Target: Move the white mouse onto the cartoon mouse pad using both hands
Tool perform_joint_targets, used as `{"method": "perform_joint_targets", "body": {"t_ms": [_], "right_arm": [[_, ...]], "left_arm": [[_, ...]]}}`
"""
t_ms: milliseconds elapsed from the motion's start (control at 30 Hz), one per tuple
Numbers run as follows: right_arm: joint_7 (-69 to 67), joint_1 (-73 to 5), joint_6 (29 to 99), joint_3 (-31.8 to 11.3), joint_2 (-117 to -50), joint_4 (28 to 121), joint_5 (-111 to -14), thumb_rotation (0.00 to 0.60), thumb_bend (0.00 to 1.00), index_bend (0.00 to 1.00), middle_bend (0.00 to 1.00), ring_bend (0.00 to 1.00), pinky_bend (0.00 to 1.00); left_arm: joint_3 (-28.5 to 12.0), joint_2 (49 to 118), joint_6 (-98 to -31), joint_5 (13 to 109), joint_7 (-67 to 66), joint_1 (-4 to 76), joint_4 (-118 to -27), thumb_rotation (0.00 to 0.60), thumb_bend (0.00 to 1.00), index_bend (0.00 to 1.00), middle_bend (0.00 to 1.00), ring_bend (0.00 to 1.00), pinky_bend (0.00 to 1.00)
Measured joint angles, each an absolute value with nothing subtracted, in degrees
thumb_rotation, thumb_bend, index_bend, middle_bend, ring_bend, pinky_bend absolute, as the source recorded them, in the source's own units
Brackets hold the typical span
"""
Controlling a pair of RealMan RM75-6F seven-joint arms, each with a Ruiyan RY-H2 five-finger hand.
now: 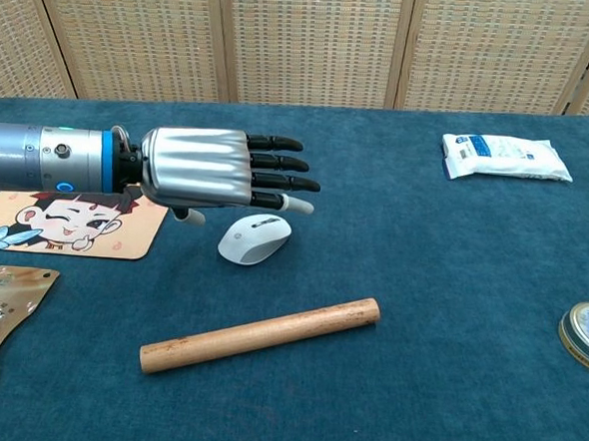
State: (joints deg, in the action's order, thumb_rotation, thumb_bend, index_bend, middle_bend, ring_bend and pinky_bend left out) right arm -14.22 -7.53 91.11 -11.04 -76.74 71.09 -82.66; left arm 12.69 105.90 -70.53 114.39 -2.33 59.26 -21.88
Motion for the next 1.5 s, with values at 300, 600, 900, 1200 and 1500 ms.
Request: {"method": "perform_joint_targets", "body": {"t_ms": [300,600,900,1200,1500], "right_arm": [[-14.8,-7.5,90.9,-11.2,-76.9,70.8,-82.7,0.6,0.0,0.08,0.0,0.0,0.0],[-15.0,-7.5,90.9,-11.2,-77.0,70.8,-82.8,0.6,0.0,0.08,0.0,0.0,0.0],[-15.4,-7.5,90.8,-11.3,-76.9,70.7,-82.6,0.6,0.0,0.08,0.0,0.0,0.0],[-15.4,-7.5,90.8,-11.3,-77.0,70.8,-82.8,0.6,0.0,0.08,0.0,0.0,0.0],[-15.4,-7.5,90.8,-11.4,-77.0,70.7,-82.8,0.6,0.0,0.08,0.0,0.0,0.0]], "left_arm": [[13.8,108.9,-70.6,113.5,-2.0,58.6,-18.3,0.6,0.05,0.0,0.0,0.0,0.0],[14.3,110.6,-70.9,112.8,-1.5,58.7,-16.6,0.6,0.06,0.0,0.0,0.0,0.0],[14.8,112.2,-70.9,112.1,-1.4,59.0,-15.3,0.6,0.06,0.0,0.0,0.0,0.0],[14.5,113.2,-69.8,110.8,-1.2,59.3,-14.3,0.6,0.07,0.0,0.0,0.0,0.0],[14.9,114.4,-68.9,110.2,-1.0,59.9,-13.6,0.6,0.07,0.0,0.0,0.0,0.0]]}}
